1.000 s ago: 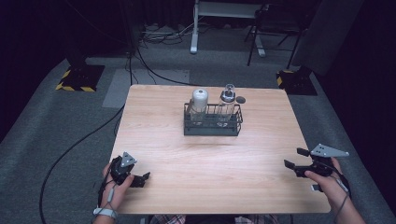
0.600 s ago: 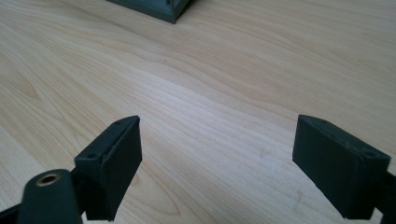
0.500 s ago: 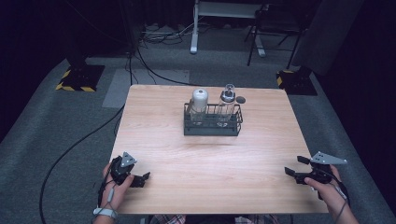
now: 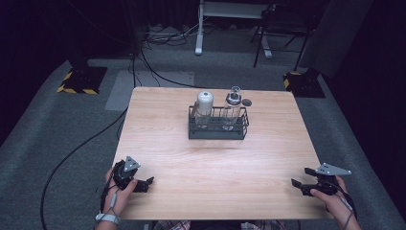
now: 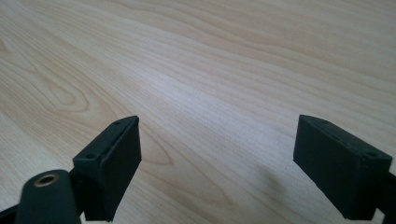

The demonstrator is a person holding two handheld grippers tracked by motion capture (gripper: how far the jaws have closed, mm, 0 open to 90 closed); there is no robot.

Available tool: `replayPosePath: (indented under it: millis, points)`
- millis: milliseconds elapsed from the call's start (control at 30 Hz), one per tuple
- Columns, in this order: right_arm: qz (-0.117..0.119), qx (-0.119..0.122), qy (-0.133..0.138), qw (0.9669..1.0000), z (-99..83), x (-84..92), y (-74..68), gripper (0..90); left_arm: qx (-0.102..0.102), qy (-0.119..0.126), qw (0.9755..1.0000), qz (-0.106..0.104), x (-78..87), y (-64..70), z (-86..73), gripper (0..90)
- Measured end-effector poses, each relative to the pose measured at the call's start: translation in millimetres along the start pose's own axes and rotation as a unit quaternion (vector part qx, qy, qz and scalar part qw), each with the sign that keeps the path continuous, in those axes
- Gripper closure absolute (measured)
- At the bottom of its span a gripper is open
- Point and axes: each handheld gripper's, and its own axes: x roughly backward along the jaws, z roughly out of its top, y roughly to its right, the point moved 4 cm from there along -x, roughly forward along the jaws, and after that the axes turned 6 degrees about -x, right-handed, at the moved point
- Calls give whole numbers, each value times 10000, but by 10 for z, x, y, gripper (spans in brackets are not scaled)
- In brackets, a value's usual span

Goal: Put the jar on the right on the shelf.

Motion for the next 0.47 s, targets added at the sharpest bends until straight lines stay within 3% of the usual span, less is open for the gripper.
replayPosePath:
  millis: [200, 333, 467]
  points:
    - [-82, -59, -185, 9998, -127, -59, 12, 121, 6, 2, 10000, 0, 0, 1, 0, 0]
    - [-233, 118, -161, 9995, -152, -81, -18, 97, 5, 1, 10000, 0, 0, 1, 0, 0]
    - [-274, 74, -178, 9994, -153, -87, -20, 70, 4, 1, 10000, 1, 0, 1, -1, 0]
